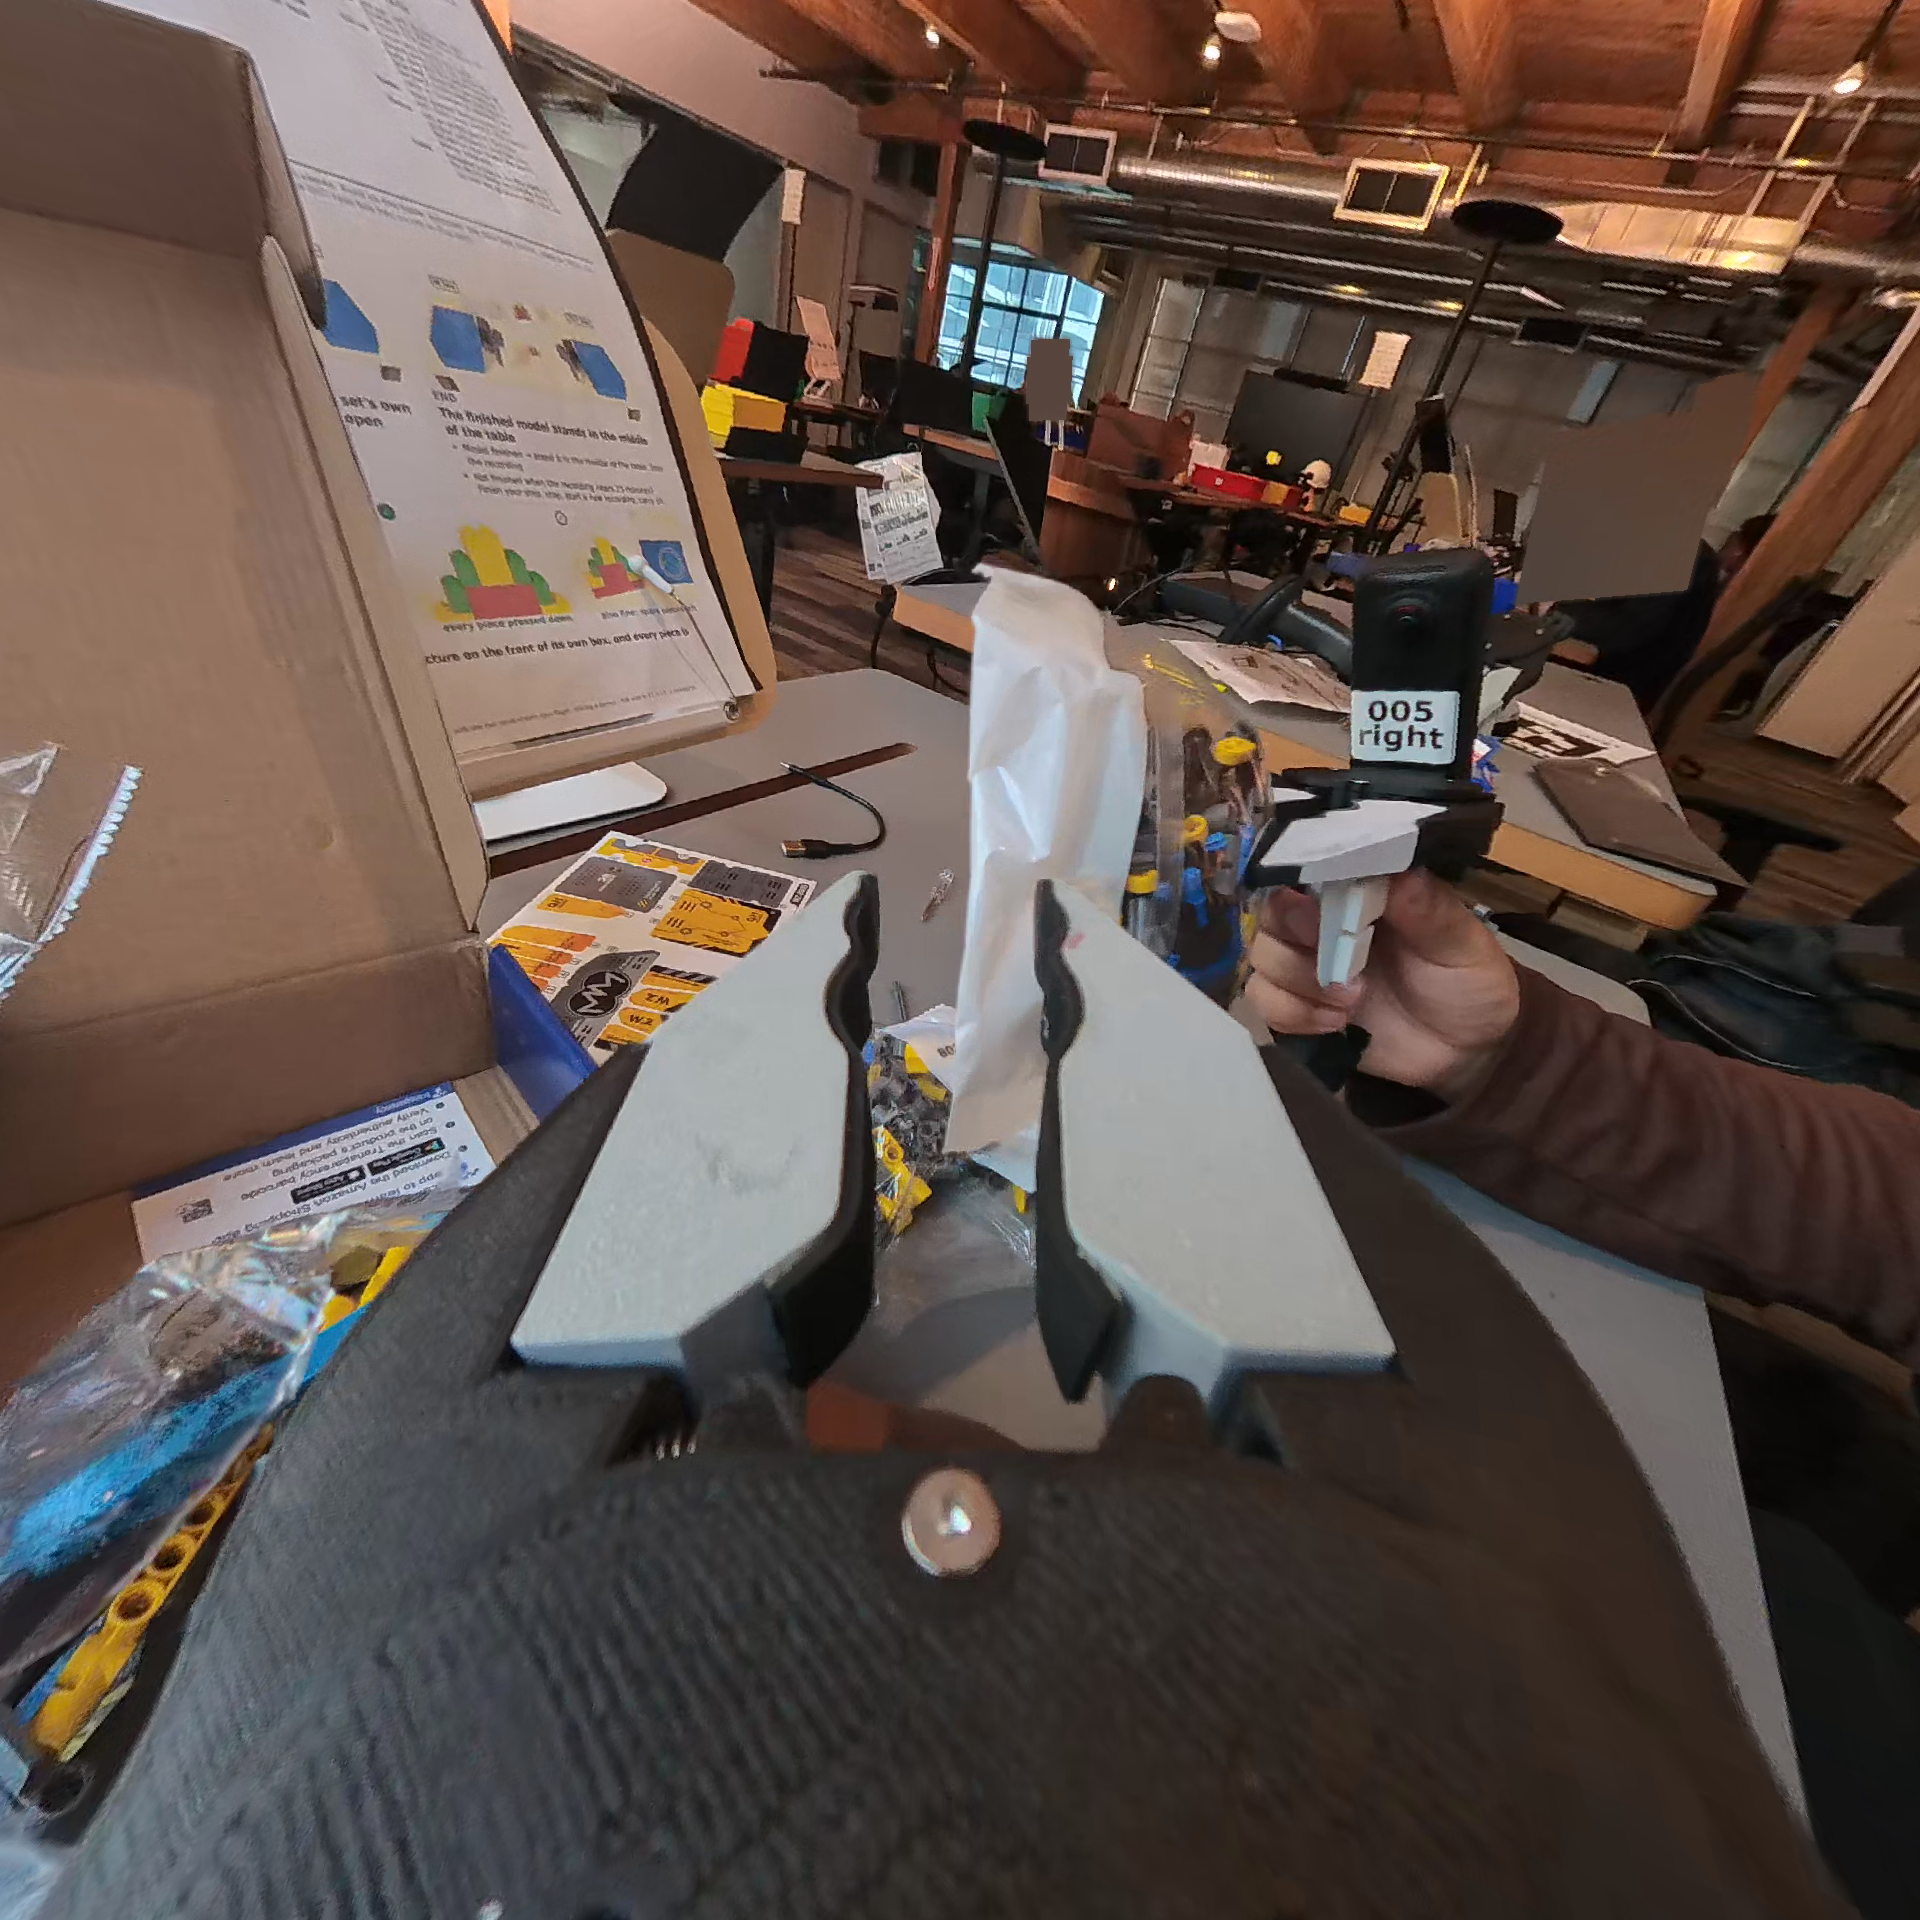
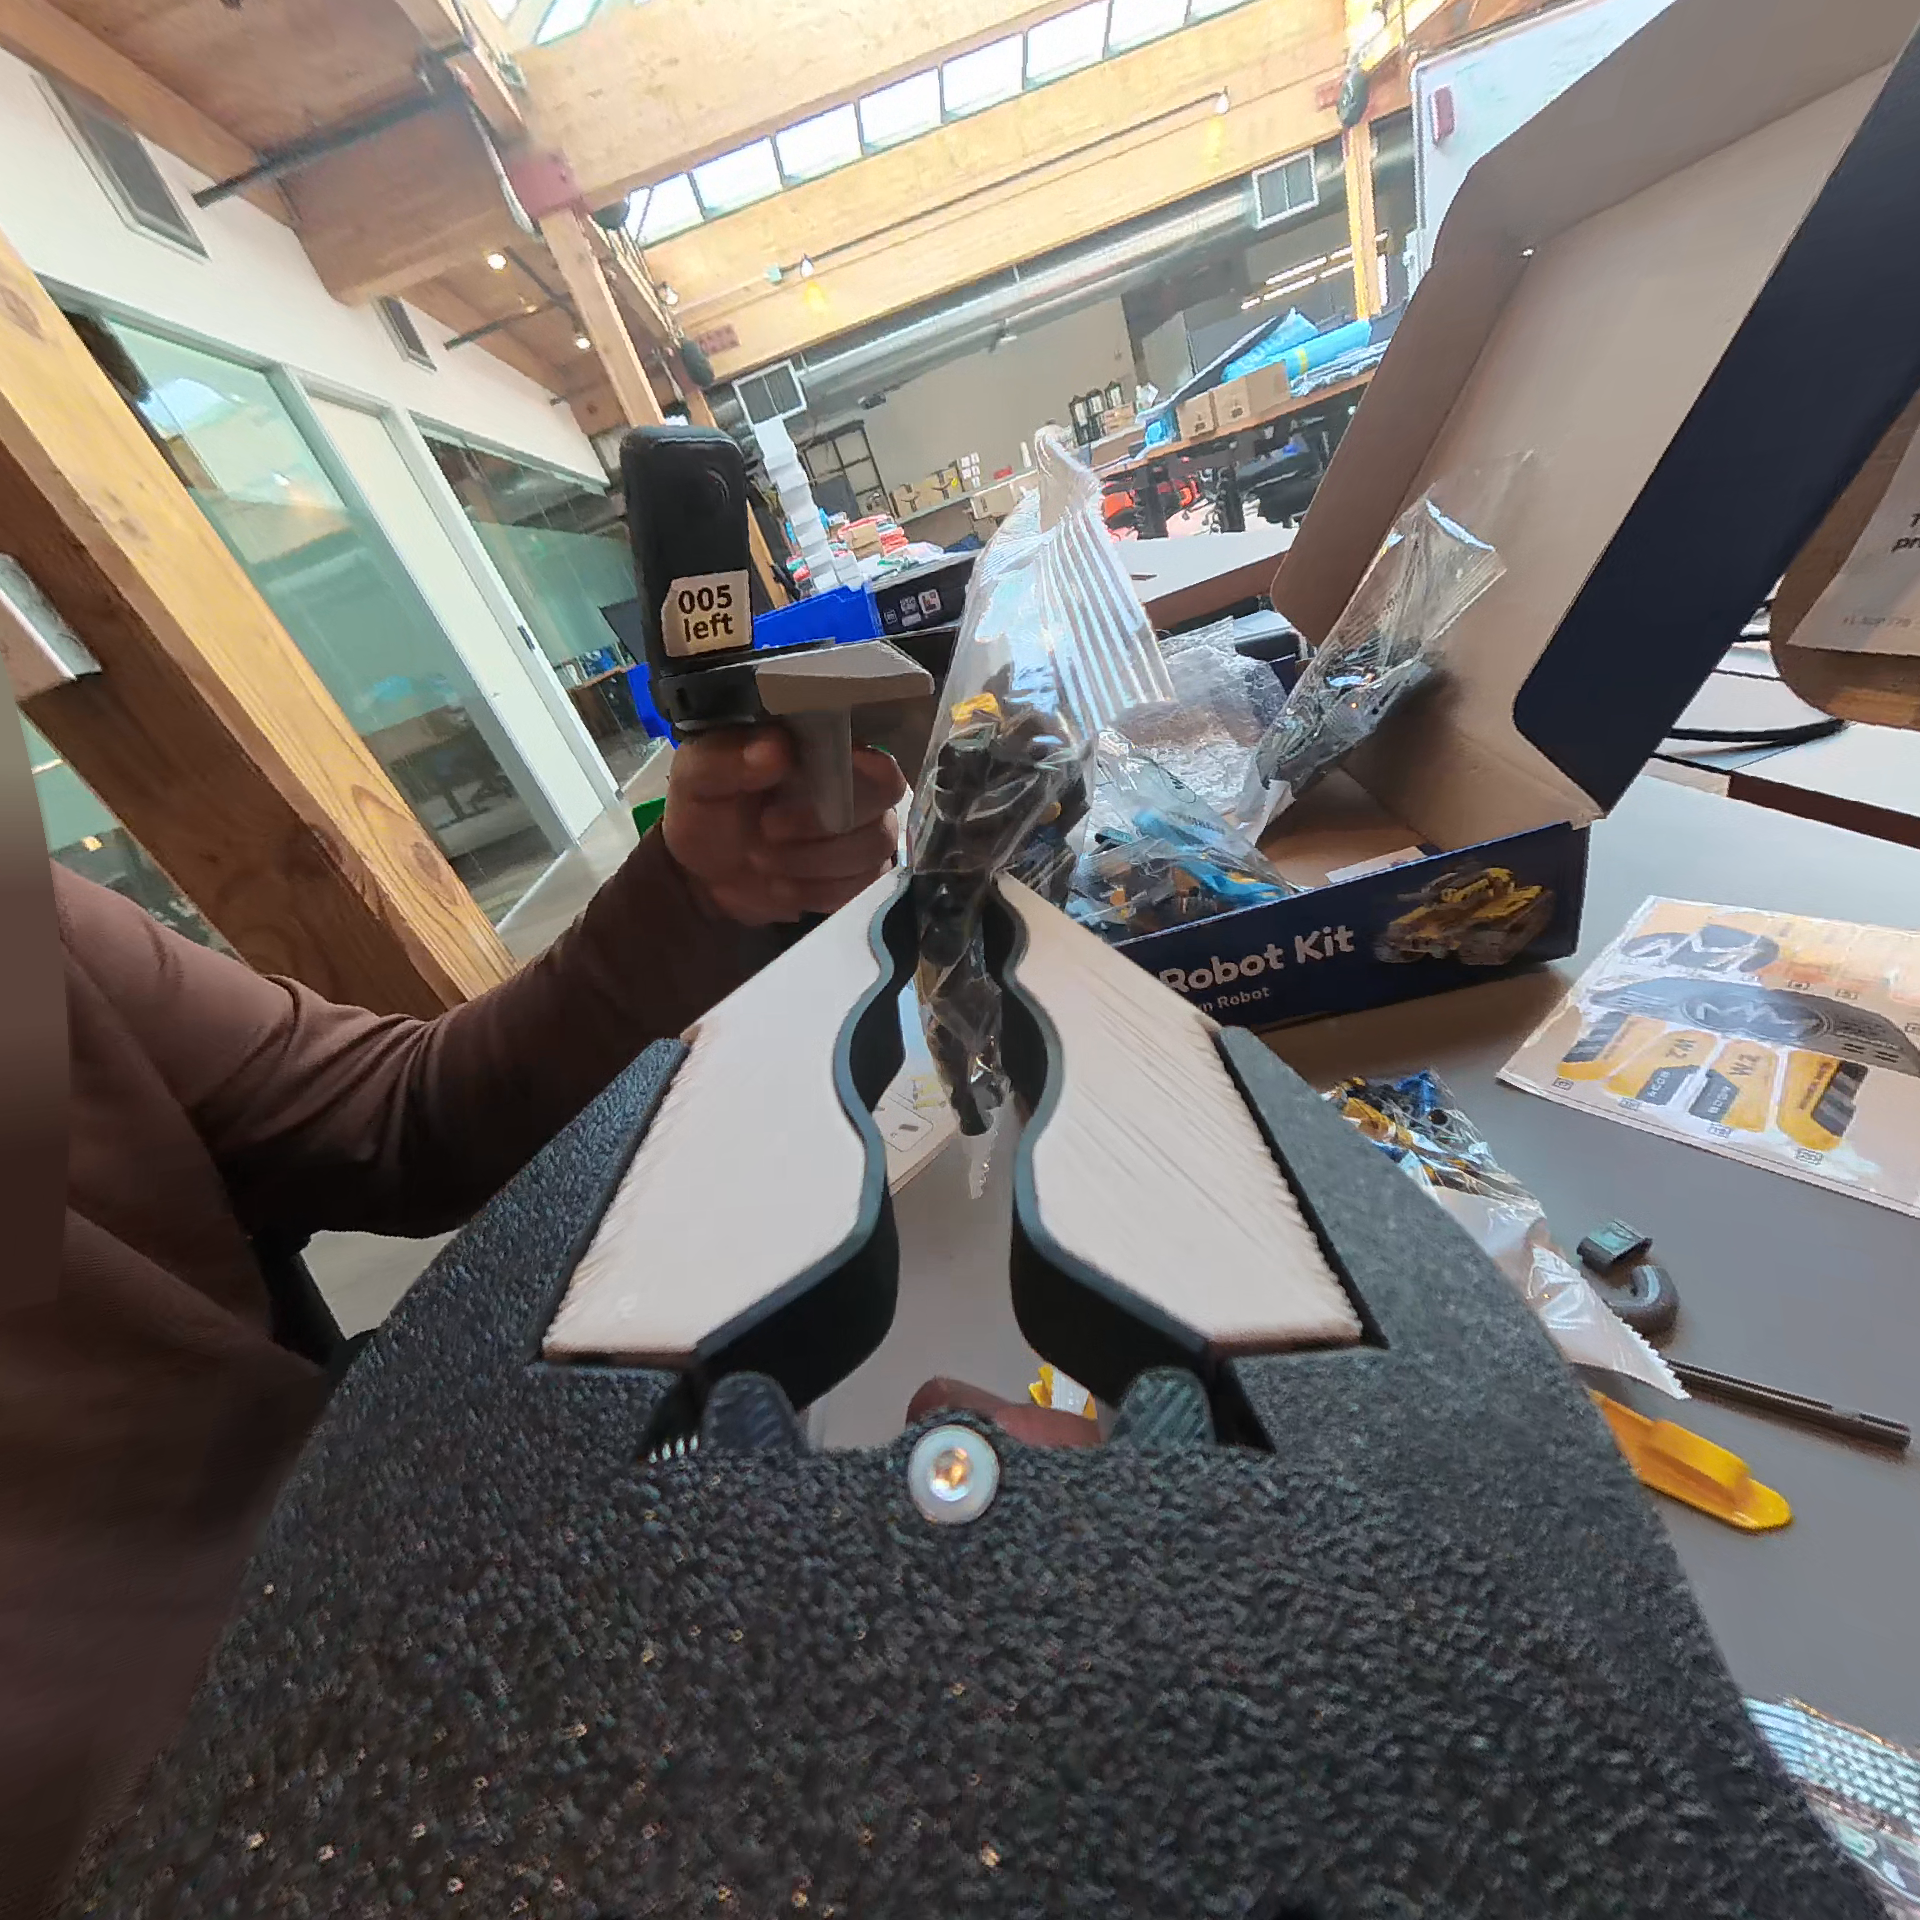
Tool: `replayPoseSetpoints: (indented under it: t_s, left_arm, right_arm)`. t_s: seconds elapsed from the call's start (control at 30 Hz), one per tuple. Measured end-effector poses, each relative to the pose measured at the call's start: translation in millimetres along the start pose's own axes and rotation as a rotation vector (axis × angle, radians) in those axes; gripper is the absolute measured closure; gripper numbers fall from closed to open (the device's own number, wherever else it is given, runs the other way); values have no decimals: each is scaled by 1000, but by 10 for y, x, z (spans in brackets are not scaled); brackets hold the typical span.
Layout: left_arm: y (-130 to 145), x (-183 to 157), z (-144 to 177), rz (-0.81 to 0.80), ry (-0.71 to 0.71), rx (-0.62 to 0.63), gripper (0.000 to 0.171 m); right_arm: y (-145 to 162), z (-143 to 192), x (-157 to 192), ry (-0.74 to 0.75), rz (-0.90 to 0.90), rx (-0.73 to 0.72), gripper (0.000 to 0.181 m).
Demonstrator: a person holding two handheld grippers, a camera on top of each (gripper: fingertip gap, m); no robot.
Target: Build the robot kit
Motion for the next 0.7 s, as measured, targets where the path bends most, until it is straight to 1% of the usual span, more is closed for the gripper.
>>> replayPoseSetpoints:
  t_s: [0.1,0.17,0.37,0.43,0.6,0.63,0.7]
  left_arm:
    - [23,-11,19,-25,-1,40,144]
    - [44,-24,7,-62,-26,62,143]
    - [148,-193,-130,-129,-9,135,138]
    - [196,-175,-185,-115,-28,164,129]
    - [293,-169,-263,-134,-51,221,120]
    - [311,-188,-278,-146,-48,231,118]
    - [341,-217,-309,-173,-52,246,117]
  right_arm:
    - [5,-16,19,-6,4,5,171]
    - [27,-52,35,-7,8,16,170]
    - [157,-216,64,46,70,88,170]
    - [193,-258,67,51,76,101,170]
    - [230,-291,84,21,67,111,171]
    - [232,-294,102,8,71,112,175]
    - [235,-302,150,-18,84,116,175]
Point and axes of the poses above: each gripper's, where its closed fingertips meet, z back along the fingers, y out of its underside, x = y × z across the jaws, the point moved 3 cm from there along z, back along the fingers, and after that the axes turned 11 degrees about x, right-handed, at the moved point
